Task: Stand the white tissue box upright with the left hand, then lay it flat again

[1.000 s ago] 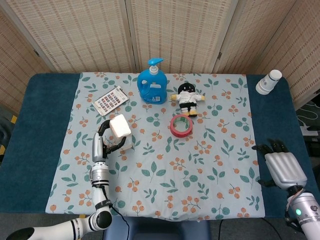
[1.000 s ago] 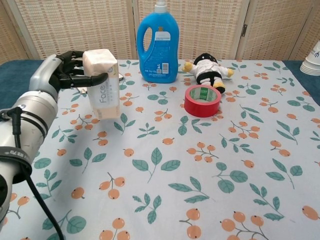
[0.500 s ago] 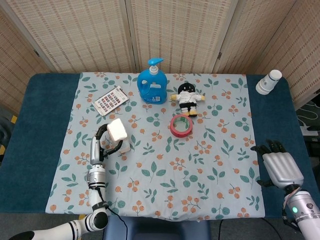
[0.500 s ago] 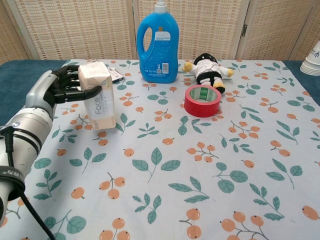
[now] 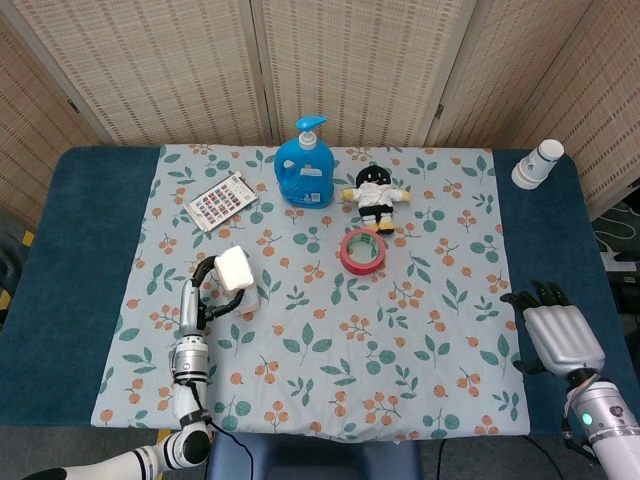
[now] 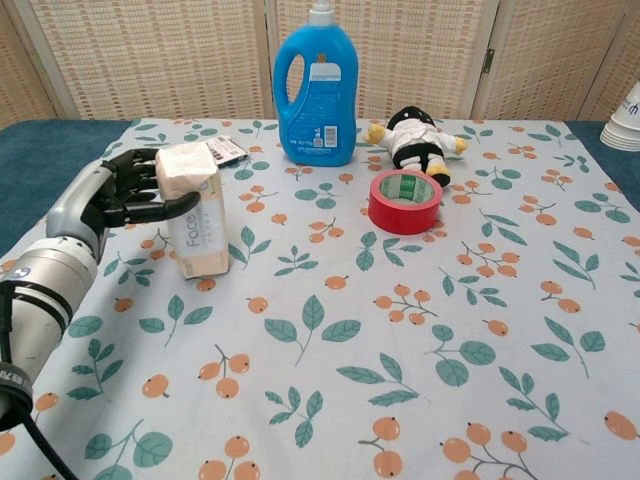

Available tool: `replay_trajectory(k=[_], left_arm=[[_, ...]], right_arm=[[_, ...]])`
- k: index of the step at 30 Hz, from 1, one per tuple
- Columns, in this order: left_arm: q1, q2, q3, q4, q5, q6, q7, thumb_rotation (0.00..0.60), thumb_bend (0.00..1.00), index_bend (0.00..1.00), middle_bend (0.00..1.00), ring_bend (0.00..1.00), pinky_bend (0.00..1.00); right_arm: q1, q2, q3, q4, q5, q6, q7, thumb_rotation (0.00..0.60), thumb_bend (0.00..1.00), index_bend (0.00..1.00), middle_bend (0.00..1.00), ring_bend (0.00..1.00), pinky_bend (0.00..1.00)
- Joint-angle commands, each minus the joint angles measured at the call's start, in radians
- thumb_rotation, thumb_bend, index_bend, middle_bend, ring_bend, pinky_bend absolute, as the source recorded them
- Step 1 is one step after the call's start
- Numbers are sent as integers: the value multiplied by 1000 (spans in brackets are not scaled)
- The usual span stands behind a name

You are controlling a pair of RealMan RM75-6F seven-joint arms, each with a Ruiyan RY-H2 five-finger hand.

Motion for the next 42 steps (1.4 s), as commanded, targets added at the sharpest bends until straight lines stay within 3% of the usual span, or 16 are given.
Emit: replay_trajectory(k=[1, 6, 11, 13, 17, 22, 35, 42], left_arm=[[5, -1, 3, 8, -2, -7, -4, 600, 263, 347, 454, 160, 143], [20, 3, 23, 20, 20, -10, -28, 600, 254, 310, 424, 142, 143], [27, 9, 29, 16, 29, -19, -36, 600, 240, 34, 257, 52, 141], [30, 14, 35, 16, 44, -20, -50, 600, 229, 0, 185, 17, 134], [35, 29, 46, 13, 61, -33, -74, 600, 197, 0, 65, 0, 118], [39, 44, 55, 4, 75, -41, -82, 600, 181, 0, 1, 0, 109], [87, 119, 85, -96, 91, -21, -46, 600, 164, 0, 0, 0, 95], [128, 212, 92, -202, 102, 16, 3, 600, 165, 0, 0, 0, 93]], right_arm=[[0, 1, 0, 1, 1, 2, 4, 600, 53, 202, 179, 0, 0], [5, 1, -4, 2, 1, -3, 3, 600, 54, 202, 179, 0, 0], [7, -2, -7, 2, 2, 0, 1, 600, 54, 202, 179, 0, 0], [8, -3, -8, 2, 3, -1, -1, 600, 54, 202, 179, 0, 0], [11, -7, -11, 1, 5, 1, -7, 600, 54, 202, 179, 0, 0], [12, -8, -13, -1, 3, 2, -8, 600, 53, 202, 179, 0, 0], [18, -4, -18, -9, -13, -5, -2, 600, 53, 202, 179, 0, 0], [20, -2, -19, -18, -28, -5, -2, 600, 53, 202, 179, 0, 0]])
